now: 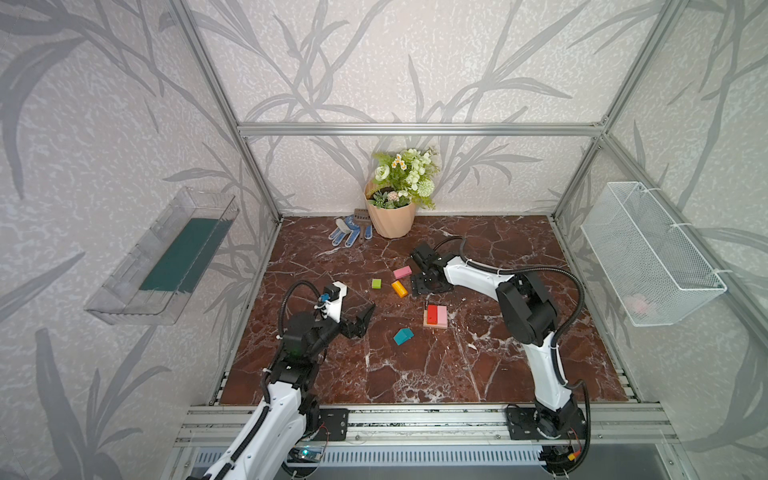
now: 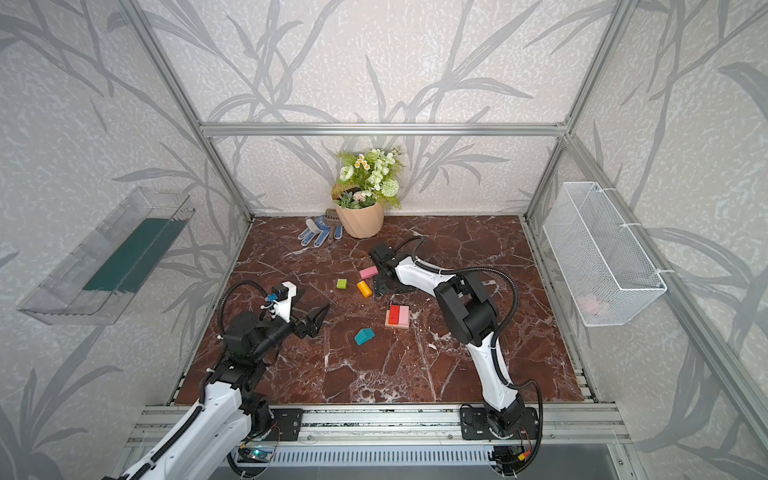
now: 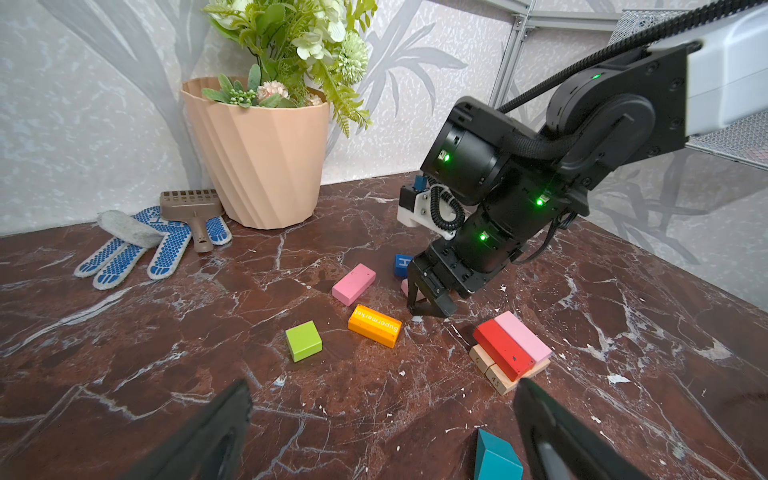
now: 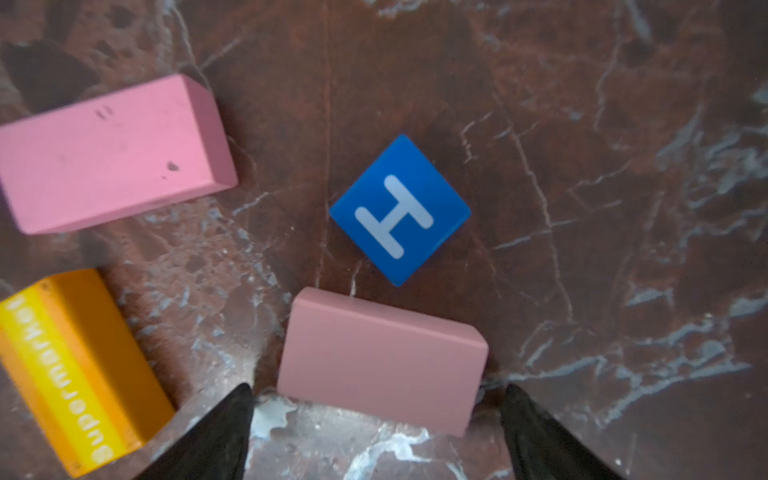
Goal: Build the wood block tower
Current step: 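Lower the right gripper onto the loose pink bar, close and lift it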
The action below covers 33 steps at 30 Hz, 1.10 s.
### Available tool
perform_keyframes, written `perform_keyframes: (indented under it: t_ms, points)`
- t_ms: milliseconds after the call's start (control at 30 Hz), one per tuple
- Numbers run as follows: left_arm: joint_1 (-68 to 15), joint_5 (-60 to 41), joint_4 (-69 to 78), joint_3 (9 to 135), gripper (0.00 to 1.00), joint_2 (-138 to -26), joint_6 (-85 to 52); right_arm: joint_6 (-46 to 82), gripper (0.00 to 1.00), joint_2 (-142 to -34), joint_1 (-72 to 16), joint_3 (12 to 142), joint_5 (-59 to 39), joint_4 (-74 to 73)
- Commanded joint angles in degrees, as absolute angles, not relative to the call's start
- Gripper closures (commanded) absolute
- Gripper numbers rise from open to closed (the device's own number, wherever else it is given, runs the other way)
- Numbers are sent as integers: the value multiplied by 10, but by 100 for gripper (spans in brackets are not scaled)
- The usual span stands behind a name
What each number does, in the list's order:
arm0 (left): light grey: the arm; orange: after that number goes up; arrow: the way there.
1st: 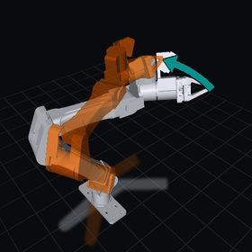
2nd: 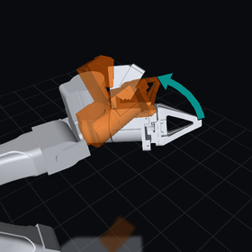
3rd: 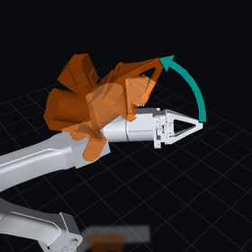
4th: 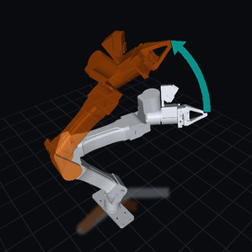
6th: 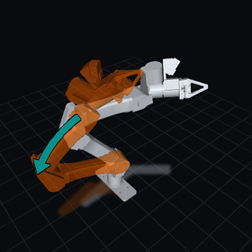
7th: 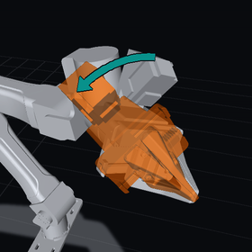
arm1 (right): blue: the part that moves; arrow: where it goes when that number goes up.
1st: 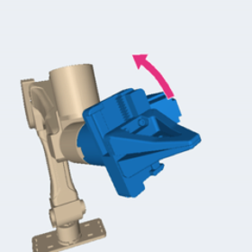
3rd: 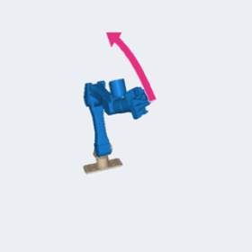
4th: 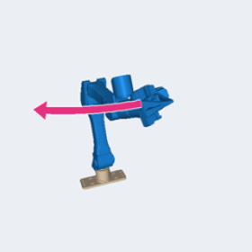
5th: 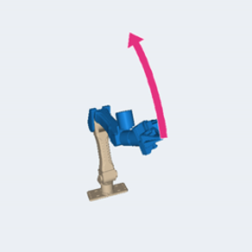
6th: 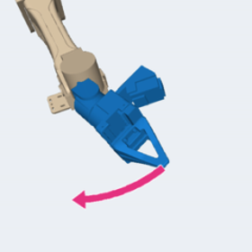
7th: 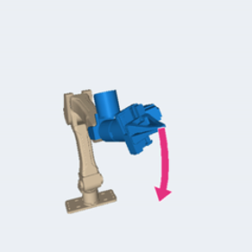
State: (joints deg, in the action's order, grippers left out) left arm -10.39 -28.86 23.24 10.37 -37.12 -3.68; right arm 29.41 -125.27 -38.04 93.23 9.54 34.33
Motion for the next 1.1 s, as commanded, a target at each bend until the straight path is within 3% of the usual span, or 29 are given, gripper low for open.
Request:
perform_keyframes:
  t_ms: [0,300,700,867,1067]
  points:
    - [-106,-285,250,94,1,-362,-38,316,8,-1267,-381,951,124,382]
    - [-105,-288,250,94,1,-361,-37,328,22,-1301,-381,983,125,391]
    - [-105,-287,251,93,1,-359,-37,341,24,-1328,-379,1007,132,394]
    - [-105,-296,251,94,1,-361,-34,344,38,-1321,-379,995,134,393]
    - [-105,-291,251,95,1,-363,-36,343,43,-1296,-379,974,136,390]
